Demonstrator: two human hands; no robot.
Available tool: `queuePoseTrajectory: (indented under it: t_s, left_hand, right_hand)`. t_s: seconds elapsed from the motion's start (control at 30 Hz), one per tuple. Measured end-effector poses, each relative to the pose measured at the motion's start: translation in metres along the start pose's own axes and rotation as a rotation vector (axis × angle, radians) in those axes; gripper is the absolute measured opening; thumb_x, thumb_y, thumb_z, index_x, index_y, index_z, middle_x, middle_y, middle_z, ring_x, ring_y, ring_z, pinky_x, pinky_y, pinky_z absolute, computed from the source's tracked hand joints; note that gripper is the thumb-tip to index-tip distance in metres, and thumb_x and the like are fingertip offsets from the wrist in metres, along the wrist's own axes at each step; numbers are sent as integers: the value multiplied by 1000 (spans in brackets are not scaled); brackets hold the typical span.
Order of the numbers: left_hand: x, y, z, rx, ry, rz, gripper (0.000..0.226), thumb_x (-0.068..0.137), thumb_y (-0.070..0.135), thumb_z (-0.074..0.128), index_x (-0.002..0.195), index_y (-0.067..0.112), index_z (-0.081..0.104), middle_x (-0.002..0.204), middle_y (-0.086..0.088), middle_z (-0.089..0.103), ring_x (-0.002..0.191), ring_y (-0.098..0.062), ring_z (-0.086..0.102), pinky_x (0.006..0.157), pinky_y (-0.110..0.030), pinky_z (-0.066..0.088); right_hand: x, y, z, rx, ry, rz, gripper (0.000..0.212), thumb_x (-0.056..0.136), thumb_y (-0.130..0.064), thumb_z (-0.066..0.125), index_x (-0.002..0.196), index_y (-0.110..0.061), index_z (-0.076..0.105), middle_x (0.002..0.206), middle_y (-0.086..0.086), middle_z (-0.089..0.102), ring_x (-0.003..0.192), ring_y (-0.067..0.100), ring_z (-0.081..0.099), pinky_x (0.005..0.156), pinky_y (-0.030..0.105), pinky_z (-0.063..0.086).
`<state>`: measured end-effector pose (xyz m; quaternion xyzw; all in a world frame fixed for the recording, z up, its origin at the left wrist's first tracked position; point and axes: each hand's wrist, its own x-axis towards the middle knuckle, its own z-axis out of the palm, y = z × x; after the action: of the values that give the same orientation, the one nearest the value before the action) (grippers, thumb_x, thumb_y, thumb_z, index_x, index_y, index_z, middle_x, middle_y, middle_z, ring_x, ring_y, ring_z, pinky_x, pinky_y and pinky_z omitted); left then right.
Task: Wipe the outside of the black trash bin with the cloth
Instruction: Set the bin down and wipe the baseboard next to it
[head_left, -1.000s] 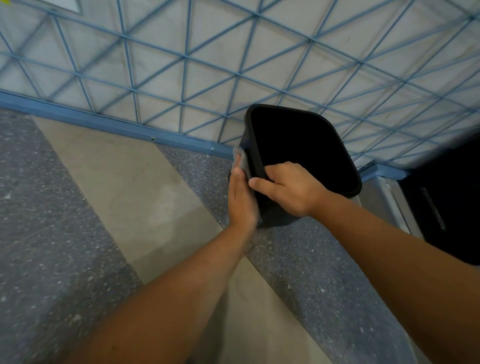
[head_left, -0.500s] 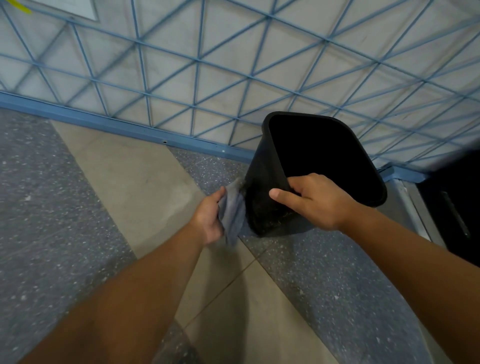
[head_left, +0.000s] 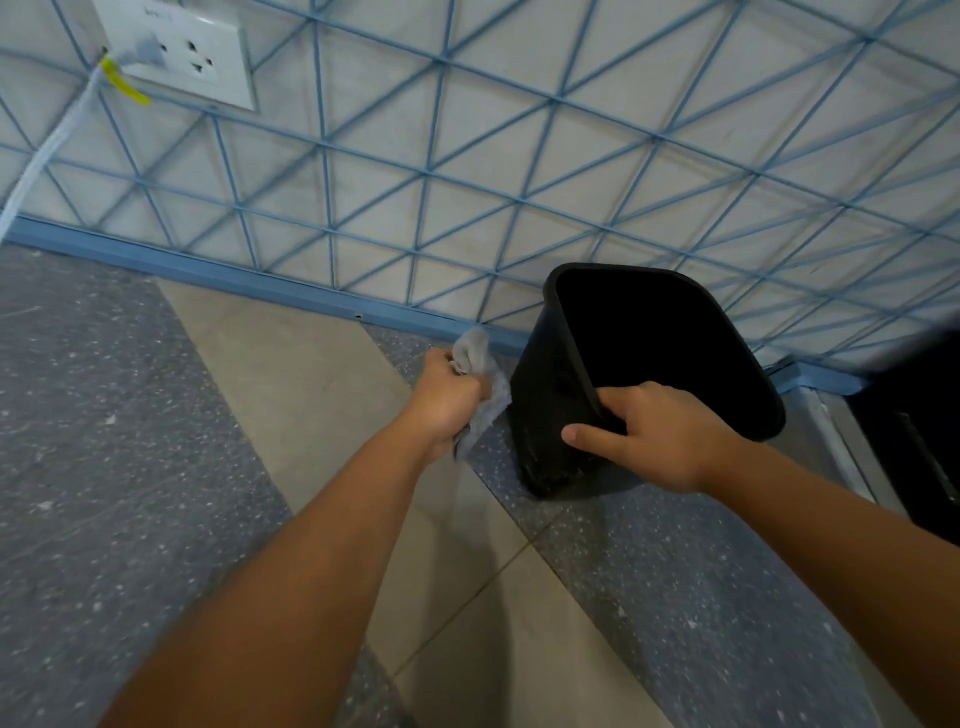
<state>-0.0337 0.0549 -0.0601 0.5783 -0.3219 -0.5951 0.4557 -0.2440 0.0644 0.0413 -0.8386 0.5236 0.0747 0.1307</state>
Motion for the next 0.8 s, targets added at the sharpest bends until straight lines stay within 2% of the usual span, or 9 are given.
queuePoseTrajectory:
  t_s: [0.07,0.2,0.3,0.4,0.5,0.6,0.67,0.73,0.8]
  left_hand:
    - [-2,3,-3,85,-16,78,14,94,1,62,93,15,59,82,-2,60,84,-20,60,67,-31,47]
    - [-9,9,-14,74,-120,107,28,94,-3,65,81,22,64,78,1,66,76,-16,62,71,-29,49]
    - [-13,17,-20,-41,-178,99,21,90,-6,67,102,12,65,93,-10,69,87,-26,67,79,-36,53]
    - [-18,24,-29,-205,-304,116,40,73,-5,68,110,7,69,93,-11,73,80,-24,72,67,-29,58]
    - [-22,30,-39,-247,-479,151,54,58,-2,65,111,8,73,96,-13,75,85,-27,73,71,-30,60]
    - [-21,33,-48,-260,-607,98,60,60,13,68,120,10,74,110,-19,73,96,-32,71,85,-38,56]
    - [-18,35,-53,-231,-565,78,49,64,10,72,113,13,73,104,-14,74,90,-26,73,81,-35,57]
    - [-17,33,-57,-167,-493,135,29,77,-4,73,99,14,66,87,-3,71,79,-16,70,69,-26,58]
    - [-16,30,-57,-84,-413,177,28,90,-11,64,89,16,61,77,3,65,72,-9,64,62,-19,54]
  right_hand:
    - [-3,2,0,42,-4,1,89,64,-95,18,94,-25,65,80,-3,68,75,12,64,74,40,53]
    - [-8,2,-3,173,24,43,68,70,-87,31,77,-25,58,67,-4,60,66,10,59,67,39,50]
    - [-4,1,-10,159,131,92,67,71,-82,37,105,-29,58,87,-8,66,78,11,62,75,37,52]
    - [8,-9,-18,287,260,12,67,77,-69,50,130,-27,49,119,-6,61,106,13,57,93,32,46]
    - [20,-28,-24,376,191,-66,64,85,-56,54,140,-25,44,130,-9,49,122,8,39,105,25,31]
    - [27,-39,-24,425,164,-89,36,90,-42,60,103,-10,65,101,7,63,97,11,50,91,29,40]
    - [28,-39,-23,427,196,-98,34,90,-35,63,80,-2,62,84,15,60,85,17,51,83,39,40]
    - [28,-38,-23,392,225,-96,26,90,-32,62,83,-6,62,85,12,61,87,18,52,83,41,42]
    - [27,-39,-22,384,247,-117,13,91,-25,60,89,-12,61,86,9,61,87,20,54,80,41,44]
